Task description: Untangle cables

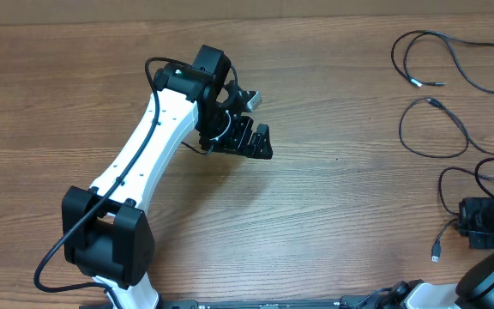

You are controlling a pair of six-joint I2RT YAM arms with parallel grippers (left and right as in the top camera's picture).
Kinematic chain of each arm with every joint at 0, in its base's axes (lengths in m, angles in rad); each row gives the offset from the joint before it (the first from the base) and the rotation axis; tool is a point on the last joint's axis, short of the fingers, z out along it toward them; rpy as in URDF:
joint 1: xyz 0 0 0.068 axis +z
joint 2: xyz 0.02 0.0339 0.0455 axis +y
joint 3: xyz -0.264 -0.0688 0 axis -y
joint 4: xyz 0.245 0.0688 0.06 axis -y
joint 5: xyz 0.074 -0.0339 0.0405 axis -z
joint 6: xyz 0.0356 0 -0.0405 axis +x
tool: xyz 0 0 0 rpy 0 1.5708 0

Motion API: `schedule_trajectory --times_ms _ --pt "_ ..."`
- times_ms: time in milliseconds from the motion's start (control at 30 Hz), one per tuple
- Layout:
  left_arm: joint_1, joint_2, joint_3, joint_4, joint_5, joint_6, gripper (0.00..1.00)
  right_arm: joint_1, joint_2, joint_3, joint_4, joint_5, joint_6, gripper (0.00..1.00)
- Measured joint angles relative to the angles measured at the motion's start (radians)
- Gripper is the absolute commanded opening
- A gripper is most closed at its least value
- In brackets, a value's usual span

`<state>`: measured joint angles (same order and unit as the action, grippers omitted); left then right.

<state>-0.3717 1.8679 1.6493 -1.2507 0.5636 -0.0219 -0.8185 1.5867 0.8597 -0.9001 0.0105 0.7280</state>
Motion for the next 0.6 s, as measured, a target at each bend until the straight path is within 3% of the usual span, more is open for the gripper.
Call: schedule_trajectory --times_ms 333,600 --pt "0.0 0.0 0.0 0.002 0.0 0.0 1.0 0.0 0.0 0.325 -0.38 -0.021 -0.034 0.04" --pt "-0.002 0.0 0.0 0.018 0.0 0.0 1.0 0.0 0.0 0.346 -0.273 -0.038 -0.085 0.04"
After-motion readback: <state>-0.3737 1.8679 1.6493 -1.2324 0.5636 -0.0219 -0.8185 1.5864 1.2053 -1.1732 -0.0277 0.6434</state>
